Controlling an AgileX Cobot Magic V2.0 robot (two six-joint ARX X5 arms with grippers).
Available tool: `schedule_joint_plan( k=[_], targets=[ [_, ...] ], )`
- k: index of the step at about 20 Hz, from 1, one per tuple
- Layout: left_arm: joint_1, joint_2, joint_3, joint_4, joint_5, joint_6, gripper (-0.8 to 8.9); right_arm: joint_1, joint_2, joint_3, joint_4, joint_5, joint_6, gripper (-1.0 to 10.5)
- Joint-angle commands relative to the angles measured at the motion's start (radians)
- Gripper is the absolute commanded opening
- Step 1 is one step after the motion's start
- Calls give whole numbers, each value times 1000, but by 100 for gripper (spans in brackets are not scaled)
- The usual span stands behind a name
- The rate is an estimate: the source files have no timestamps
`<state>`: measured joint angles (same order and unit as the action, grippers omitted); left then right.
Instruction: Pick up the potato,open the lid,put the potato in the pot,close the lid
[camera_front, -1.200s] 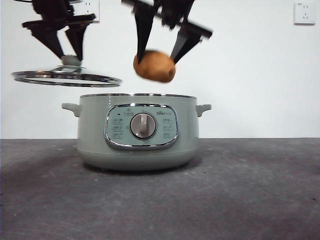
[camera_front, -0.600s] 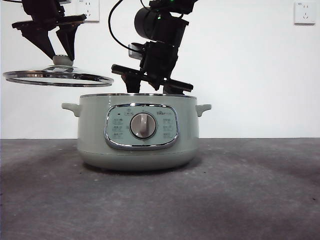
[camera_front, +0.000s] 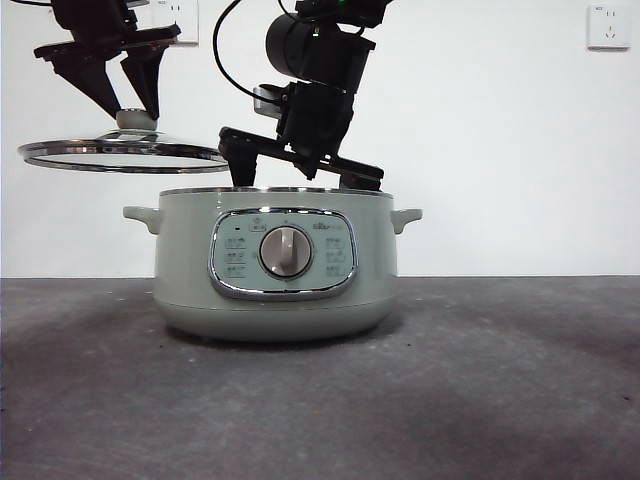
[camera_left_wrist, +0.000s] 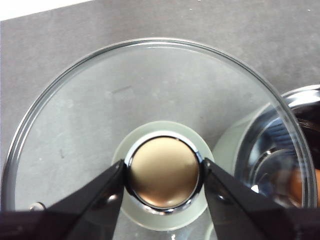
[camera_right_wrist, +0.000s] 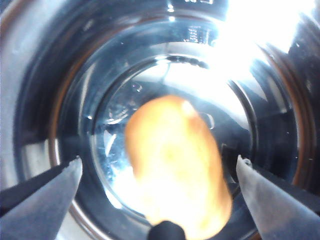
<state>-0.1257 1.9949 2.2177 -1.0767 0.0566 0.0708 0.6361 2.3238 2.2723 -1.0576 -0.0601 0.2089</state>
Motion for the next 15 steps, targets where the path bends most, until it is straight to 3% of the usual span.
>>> schedule_joint_plan(
  k=[1, 5, 9, 11, 13, 15],
  targets=[
    [-10, -24, 13, 27, 6, 5, -9, 14, -71, 14, -6, 5, 1, 571],
    [-37, -24, 13, 26, 6, 3, -9, 40, -261, 14, -143, 156, -16, 568],
    [-81, -24, 13, 16, 6, 3, -9, 46, -402, 14, -295, 241, -27, 555],
    [-109, -24, 13, 15, 3, 2, -9, 54, -450, 8, -321, 261, -29, 331],
    [-142, -24, 13, 14, 3, -5, -9, 60, -502, -1, -322, 259, -31, -13],
    [-174, -24, 13, 13, 3, -18, -9, 89, -563, -33, -322, 260, -30, -8]
  ],
)
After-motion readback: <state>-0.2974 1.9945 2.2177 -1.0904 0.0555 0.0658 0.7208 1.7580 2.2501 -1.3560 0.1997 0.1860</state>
